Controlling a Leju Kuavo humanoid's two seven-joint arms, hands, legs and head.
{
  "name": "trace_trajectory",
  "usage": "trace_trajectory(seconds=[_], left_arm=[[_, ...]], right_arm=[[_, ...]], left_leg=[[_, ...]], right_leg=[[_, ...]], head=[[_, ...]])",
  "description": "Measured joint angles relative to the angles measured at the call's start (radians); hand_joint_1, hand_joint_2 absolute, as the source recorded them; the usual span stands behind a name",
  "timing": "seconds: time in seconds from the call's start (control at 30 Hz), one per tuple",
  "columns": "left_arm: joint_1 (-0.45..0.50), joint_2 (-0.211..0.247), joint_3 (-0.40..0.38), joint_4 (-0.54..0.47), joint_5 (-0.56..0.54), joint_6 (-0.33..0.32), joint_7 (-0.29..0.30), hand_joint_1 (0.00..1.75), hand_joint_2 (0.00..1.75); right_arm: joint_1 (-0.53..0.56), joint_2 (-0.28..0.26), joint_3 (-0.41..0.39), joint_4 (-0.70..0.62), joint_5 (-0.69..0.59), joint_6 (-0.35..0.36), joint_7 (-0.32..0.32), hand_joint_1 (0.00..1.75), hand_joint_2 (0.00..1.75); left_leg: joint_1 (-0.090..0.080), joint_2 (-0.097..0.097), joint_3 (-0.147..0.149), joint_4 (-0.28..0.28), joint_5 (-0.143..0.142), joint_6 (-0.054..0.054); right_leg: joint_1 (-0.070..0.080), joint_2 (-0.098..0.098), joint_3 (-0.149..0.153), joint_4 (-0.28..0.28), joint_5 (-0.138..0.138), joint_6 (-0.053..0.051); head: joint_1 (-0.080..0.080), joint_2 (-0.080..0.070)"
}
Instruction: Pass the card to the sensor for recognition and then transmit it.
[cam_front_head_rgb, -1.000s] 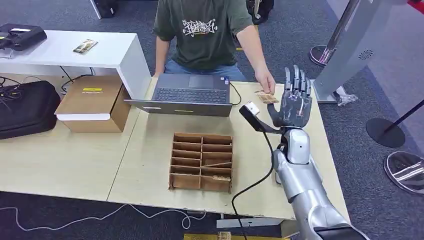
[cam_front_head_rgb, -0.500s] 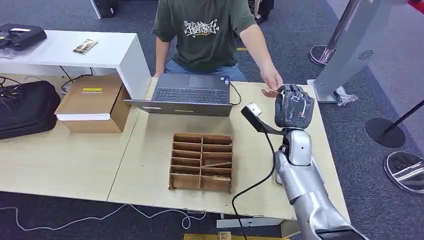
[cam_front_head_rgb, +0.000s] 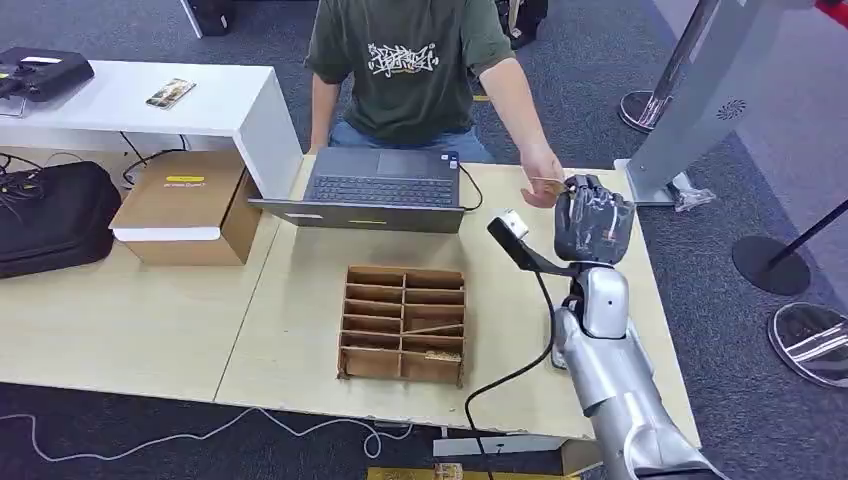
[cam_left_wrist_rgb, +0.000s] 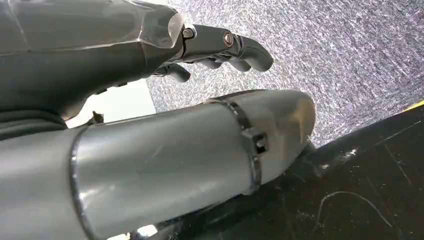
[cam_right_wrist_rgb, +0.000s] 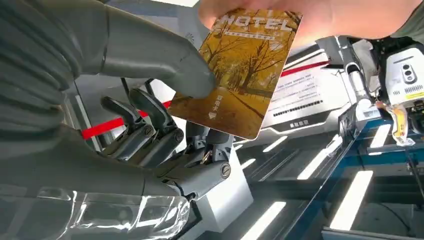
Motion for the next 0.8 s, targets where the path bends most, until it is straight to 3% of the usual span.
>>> trace_trajectory(seconds=[0.17,0.37,0.5,0.8], left_arm=[[0.0,0.0,0.0,0.0,0.004,-0.005,0.001,0.0,0.0],[0.0,0.001,0.0,0.0,0.023,-0.013,0.007,0.0,0.0],[0.0,0.003,0.0,0.0,0.026,-0.011,0.013,0.0,0.0],[0.0,0.003,0.0,0.0,0.018,0.004,0.019,0.0,0.0]], right_arm=[[0.007,0.0,-0.001,-0.006,-0.014,0.02,-0.003,1.75,1.75],[0.018,0.009,-0.048,-0.041,-0.3,0.183,-0.108,1.75,1.75],[0.028,0.017,-0.074,-0.083,-0.434,0.273,-0.138,1.75,1.75],[0.028,0.017,-0.094,-0.107,-0.518,0.321,-0.128,1.75,1.75]], left_leg=[[0.0,0.0,0.0,0.0,0.0,0.0],[0.0,0.0,0.0,0.0,0.0,0.0],[0.0,0.0,0.0,0.0,0.0,0.0],[0.0,0.0,0.0,0.0,0.0,0.0]], right_leg=[[0.0,0.0,0.0,0.0,0.0,0.0],[0.0,0.0,0.0,0.0,0.0,0.0],[0.0,0.0,0.0,0.0,0.0,0.0],[0.0,0.0,0.0,0.0,0.0,0.0]], head=[[0.0,0.0],[0.0,0.0],[0.0,0.0],[0.0,0.0]])
